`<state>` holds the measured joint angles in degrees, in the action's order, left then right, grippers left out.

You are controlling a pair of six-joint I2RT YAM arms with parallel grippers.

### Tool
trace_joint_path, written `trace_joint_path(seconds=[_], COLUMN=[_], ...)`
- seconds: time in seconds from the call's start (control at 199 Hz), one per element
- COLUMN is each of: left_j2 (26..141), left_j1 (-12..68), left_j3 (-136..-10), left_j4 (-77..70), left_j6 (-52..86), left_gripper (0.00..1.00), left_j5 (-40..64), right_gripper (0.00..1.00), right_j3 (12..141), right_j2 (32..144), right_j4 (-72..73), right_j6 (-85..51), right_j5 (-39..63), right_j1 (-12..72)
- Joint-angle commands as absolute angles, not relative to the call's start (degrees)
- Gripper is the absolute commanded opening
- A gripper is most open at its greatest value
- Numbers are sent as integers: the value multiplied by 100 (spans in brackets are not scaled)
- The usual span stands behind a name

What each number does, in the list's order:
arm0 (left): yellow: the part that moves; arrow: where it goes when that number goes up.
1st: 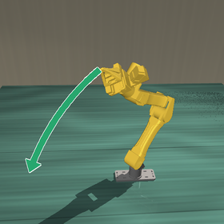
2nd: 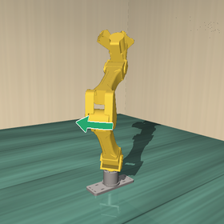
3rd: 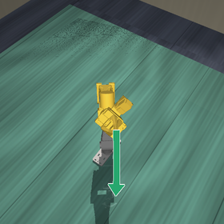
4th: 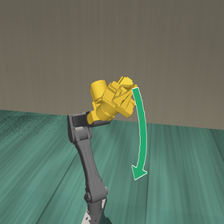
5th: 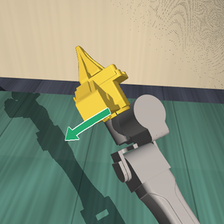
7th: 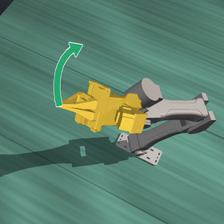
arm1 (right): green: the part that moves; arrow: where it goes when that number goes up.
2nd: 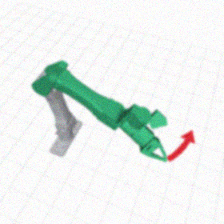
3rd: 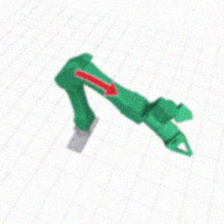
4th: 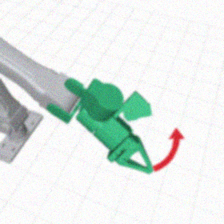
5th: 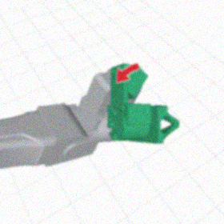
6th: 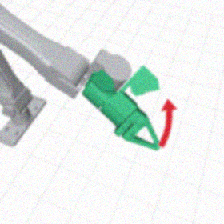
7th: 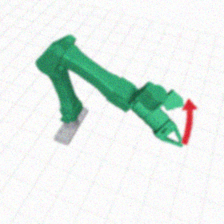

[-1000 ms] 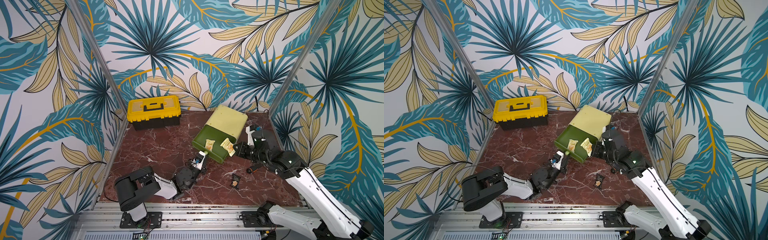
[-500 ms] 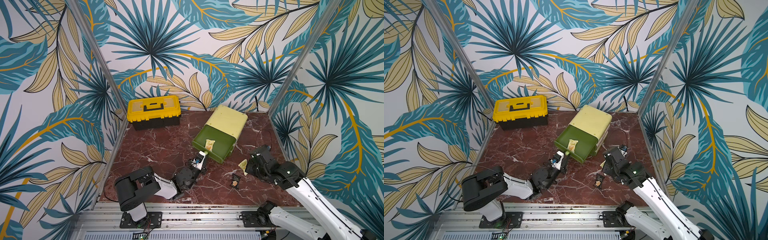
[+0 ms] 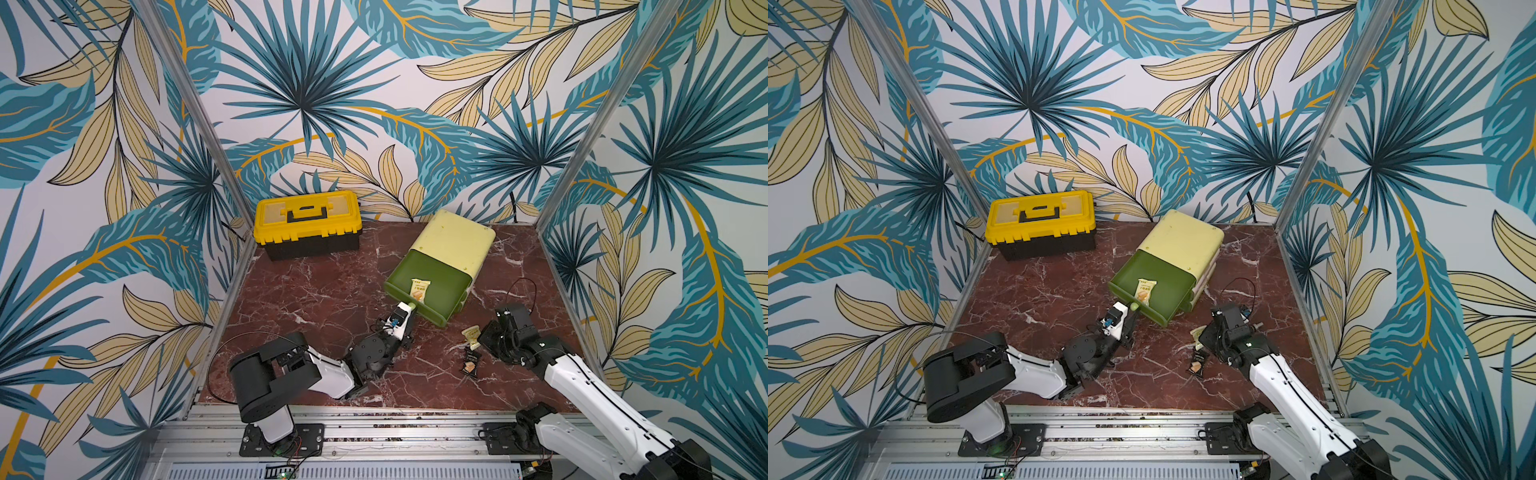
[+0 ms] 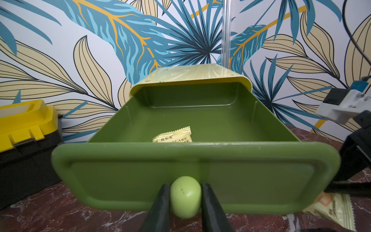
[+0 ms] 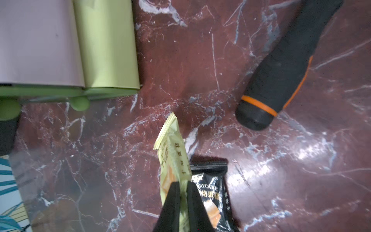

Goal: Take the cookies out of the drawer
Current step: Place the cookie at the center of the board.

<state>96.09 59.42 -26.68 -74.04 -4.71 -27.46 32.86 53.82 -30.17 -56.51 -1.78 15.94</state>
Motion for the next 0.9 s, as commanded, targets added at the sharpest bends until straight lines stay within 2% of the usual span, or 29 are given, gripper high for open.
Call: trace_joint_path(seconds=[0.0,0.176,0.266,0.291,0.341,0.376,0.441,0.502,0.697,0.898], left_j2=[9544,9556,9570,9567,9574,9575,9579,9580,9608,9606], left_j1=[5935,5933,5933,5933,5933,5938,5938,5936,5936,5935], left_j3=[-2795,-2804,-2820,-2830,-2838,-2834,-2838,-2839,-2872,-2857], left_j4=[-7383,-7393,-7374,-7358,-7339,-7339,-7331,-7347,-7355,-7387], left_j6=[-596,-581,-580,-571,-562,-559,-558,-567,-606,-606], left_gripper=[6,7,7,6,7,7,7,7,7,7], left_j5=[-2892,-2899,-2892,-2899,-2893,-2883,-2874,-2874,-2839,-2848], right_gripper=[0,0,4,8,25,33,45,51,54,54], right_j3=[3047,2900,2849,2827,2779,2769,2787,2891,3790,5377], right_j2=[5554,6009,6139,6160,6182,6178,6114,5990,5534,5648], right_j4=[-2275,-1797,-1678,-1680,-1727,-1851,-2080,-2413,-3686,-4654], right_j6=[-5437,-5237,-5185,-5165,-5170,-5185,-5177,-5141,-4519,-3302], right_j5=[335,425,473,465,417,345,225,73,-381,-268], right_j1=[1320,1105,1021,1001,976,967,957,958,958,1167])
